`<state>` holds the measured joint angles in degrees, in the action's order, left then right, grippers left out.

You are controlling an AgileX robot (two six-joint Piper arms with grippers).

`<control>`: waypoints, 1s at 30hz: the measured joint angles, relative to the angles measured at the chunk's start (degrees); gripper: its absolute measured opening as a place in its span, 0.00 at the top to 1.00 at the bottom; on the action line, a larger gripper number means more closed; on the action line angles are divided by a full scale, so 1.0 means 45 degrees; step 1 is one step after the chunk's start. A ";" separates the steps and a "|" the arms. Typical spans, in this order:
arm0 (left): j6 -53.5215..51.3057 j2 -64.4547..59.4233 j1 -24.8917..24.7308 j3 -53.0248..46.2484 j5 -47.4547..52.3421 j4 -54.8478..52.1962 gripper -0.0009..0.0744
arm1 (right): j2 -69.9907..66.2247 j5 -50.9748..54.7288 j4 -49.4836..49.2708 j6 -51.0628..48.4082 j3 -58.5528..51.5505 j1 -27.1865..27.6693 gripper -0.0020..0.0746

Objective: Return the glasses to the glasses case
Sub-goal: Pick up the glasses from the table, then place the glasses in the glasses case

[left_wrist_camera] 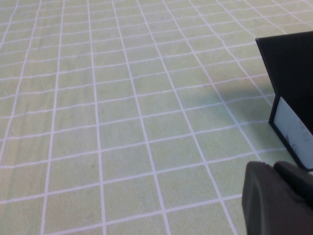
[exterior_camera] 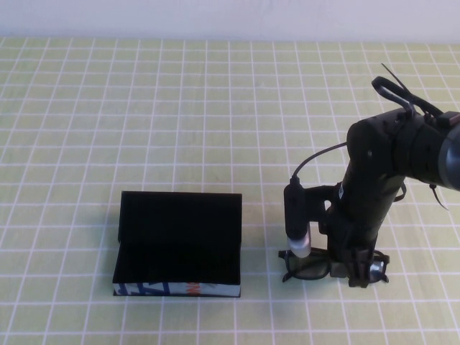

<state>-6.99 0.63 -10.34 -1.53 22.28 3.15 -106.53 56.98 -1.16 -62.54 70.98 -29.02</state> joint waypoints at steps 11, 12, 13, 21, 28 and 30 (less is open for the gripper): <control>0.0000 0.0000 0.0000 0.0000 0.0000 0.0000 0.99 | 0.0008 0.0317 0.0000 0.0000 0.0000 0.0000 0.88; 0.0000 0.0000 0.0000 0.0000 0.0000 0.0000 0.99 | 0.0008 0.0356 0.0007 0.0000 0.0000 0.0000 0.88; 0.0000 0.0000 0.0000 0.0000 0.0000 0.0000 0.99 | 0.0008 0.0420 0.0030 0.0000 0.0000 0.0000 0.88; 0.0000 0.0000 0.0000 0.0000 0.0000 0.0000 0.99 | 0.0566 0.1877 0.0176 0.1283 0.1061 -0.0969 0.89; 0.0000 0.0000 0.0000 0.0000 0.0000 0.0000 0.99 | 0.0096 0.2717 0.0257 0.3310 0.4058 -0.3109 0.89; 0.0000 0.0000 0.0000 0.0000 0.0000 0.0000 0.99 | -0.0396 0.2780 0.0257 0.3521 0.4831 -0.3681 0.89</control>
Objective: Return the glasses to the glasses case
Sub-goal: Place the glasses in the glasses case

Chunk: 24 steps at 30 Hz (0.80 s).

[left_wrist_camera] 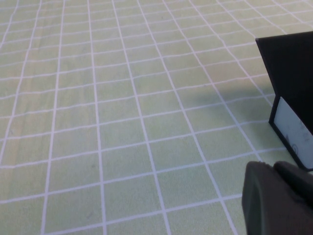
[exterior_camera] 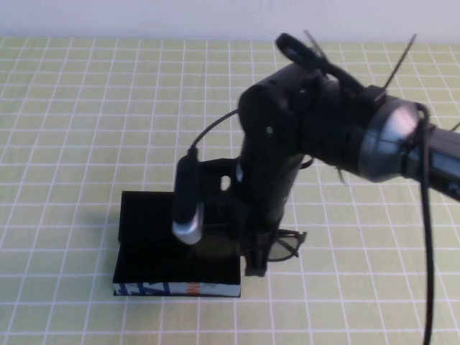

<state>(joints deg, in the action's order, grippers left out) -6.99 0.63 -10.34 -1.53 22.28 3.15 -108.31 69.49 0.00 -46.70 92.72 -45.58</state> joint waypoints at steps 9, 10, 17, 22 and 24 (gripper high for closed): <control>0.0000 0.0000 0.0000 0.0000 0.0000 0.0000 0.99 | -0.2327 0.0079 0.0088 0.0711 0.2694 -0.1375 0.89; 0.0000 0.0000 0.0000 0.0000 0.0000 0.0000 0.99 | -0.2444 0.0079 0.0088 0.0730 0.2870 -0.1449 0.89; 0.0000 0.0000 0.0000 0.0000 0.0000 0.0000 0.99 | -0.2955 0.0127 0.0088 0.0759 0.3768 -0.1691 0.89; 0.0000 0.0000 0.0000 0.0000 0.0000 0.0000 0.99 | -0.3267 0.0127 0.0224 0.0759 0.3996 -0.1741 0.89; 0.0000 0.0000 0.0000 0.0000 0.0000 0.0000 0.99 | -0.3401 0.0127 0.0279 0.0759 0.4020 -0.1741 0.89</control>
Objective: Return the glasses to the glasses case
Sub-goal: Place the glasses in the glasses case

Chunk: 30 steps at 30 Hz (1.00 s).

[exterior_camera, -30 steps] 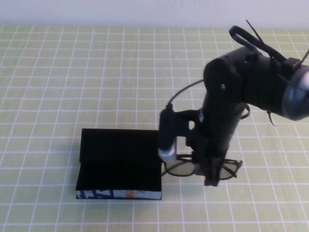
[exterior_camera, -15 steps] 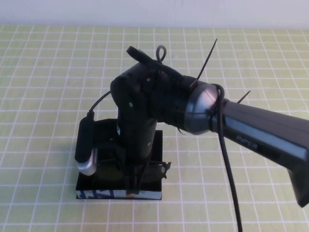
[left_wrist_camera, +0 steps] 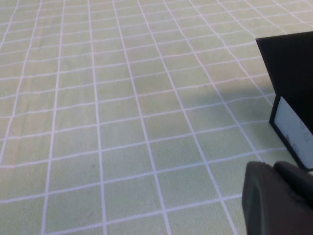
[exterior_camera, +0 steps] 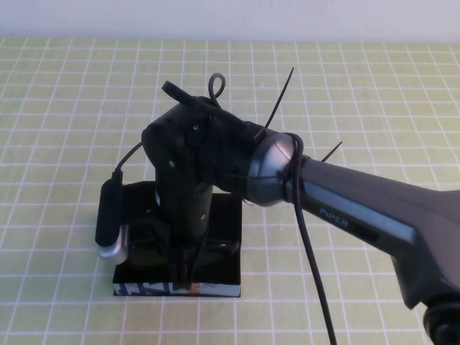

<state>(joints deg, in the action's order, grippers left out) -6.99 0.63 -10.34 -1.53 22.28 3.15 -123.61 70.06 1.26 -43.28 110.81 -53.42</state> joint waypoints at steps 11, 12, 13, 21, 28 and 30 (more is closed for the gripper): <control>0.0000 0.0000 0.0000 0.0000 0.0000 0.0000 0.99 | -0.0448 0.0000 0.0051 0.0089 0.0006 0.0047 0.89; 0.0000 0.0000 0.0000 0.0000 0.0000 0.0000 0.99 | -0.0473 0.0000 0.0051 0.0177 0.0006 0.0070 0.89; 0.0000 0.0000 0.0000 0.0000 0.0000 0.0000 0.99 | -0.0507 0.0000 0.0073 0.0204 0.0006 0.0070 0.89; 0.0000 0.0000 0.0000 0.0000 0.0000 0.0000 0.99 | -0.0531 0.0000 0.0073 0.0283 0.0006 0.0096 0.89; 0.0000 0.0000 0.0000 0.0000 0.0000 0.0000 0.99 | -0.0693 0.0000 -0.0042 0.0299 0.0028 0.0096 0.89; 0.0000 0.0000 0.0000 0.0000 0.0000 0.0000 0.99 | -0.0716 0.0000 -0.0054 0.0310 0.0028 0.0096 0.89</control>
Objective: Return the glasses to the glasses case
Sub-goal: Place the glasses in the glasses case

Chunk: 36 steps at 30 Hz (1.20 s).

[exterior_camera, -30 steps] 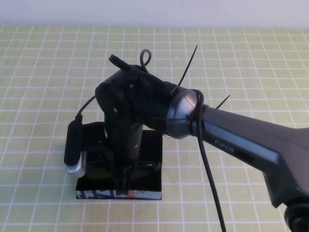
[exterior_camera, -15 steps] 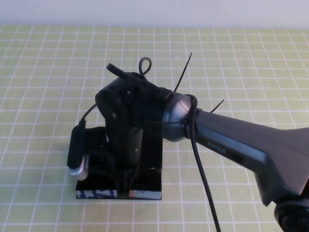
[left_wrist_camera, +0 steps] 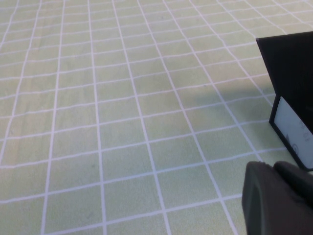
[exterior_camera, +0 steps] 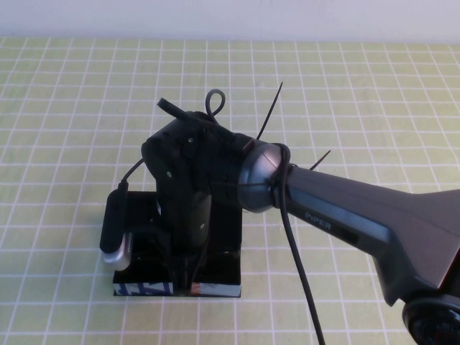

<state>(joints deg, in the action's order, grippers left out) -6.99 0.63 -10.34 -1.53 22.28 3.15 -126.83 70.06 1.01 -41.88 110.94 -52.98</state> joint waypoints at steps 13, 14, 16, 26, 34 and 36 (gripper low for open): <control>0.0000 0.0000 0.0000 0.0000 0.0000 0.0000 0.99 | 0.0000 0.0000 -0.0225 0.0029 0.0000 0.0000 0.89; 0.0000 0.0000 0.0000 0.0000 0.0000 0.0000 0.99 | 0.0000 0.0000 -0.0225 0.0029 0.0000 0.0000 0.89; 0.0000 0.0000 0.0000 0.0000 0.0000 0.0000 0.99 | 0.0000 0.0000 -0.0225 0.0089 0.0000 0.0000 0.89; 0.0000 0.0000 0.0000 0.0000 0.0000 0.0000 0.99 | -0.0058 0.0000 -0.0296 0.0400 0.0423 0.0000 0.89; 0.0000 0.0000 0.0000 0.0000 0.0000 0.0000 0.99 | -0.0418 0.0000 -0.0319 0.0400 0.0423 0.0024 0.89; 0.0000 0.0000 0.0000 0.0000 0.0000 0.0000 0.99 | -0.0418 0.0000 -0.0342 0.0400 0.0423 0.0041 0.89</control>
<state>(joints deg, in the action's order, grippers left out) -6.99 0.63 -10.34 -1.53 22.28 3.15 -128.71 70.06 -0.52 -40.08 112.84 -52.80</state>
